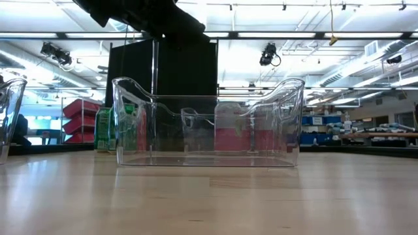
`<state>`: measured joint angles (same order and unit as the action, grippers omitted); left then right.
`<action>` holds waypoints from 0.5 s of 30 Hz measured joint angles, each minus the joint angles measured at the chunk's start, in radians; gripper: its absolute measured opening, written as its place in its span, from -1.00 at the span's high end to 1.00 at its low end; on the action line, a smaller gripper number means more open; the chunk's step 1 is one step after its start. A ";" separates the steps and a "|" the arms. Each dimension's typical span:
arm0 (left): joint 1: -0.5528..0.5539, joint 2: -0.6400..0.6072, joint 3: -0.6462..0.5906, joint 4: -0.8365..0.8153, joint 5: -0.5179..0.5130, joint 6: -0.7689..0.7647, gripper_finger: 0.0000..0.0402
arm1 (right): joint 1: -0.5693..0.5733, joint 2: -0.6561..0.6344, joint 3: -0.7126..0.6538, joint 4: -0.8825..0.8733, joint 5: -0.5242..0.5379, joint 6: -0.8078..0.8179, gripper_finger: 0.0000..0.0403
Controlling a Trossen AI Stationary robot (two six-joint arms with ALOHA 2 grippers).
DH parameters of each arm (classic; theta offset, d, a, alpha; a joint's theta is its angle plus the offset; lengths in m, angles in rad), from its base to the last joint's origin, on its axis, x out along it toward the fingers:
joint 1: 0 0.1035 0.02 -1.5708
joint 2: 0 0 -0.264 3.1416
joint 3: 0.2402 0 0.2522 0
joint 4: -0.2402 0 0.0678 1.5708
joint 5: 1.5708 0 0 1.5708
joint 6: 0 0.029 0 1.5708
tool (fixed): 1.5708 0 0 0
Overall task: Sort soda cans
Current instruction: Put the pink white soda can into the top transparent bin
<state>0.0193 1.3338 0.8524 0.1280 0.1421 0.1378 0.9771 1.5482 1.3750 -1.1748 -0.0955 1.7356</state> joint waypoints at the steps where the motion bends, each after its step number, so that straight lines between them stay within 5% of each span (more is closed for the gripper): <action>1: 0.000 0.000 0.000 0.000 0.000 -0.004 -0.08 | 0.000 0.006 0.000 -0.010 -0.009 0.000 -0.64; 15: -0.002 0.000 0.000 -0.037 0.000 -0.019 -0.08 | 0.005 0.093 -0.004 -0.079 -0.027 -0.068 -0.83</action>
<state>0.0169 1.3342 0.8528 0.0912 0.1421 0.1188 0.9821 1.6411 1.3713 -1.2543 -0.1227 1.6681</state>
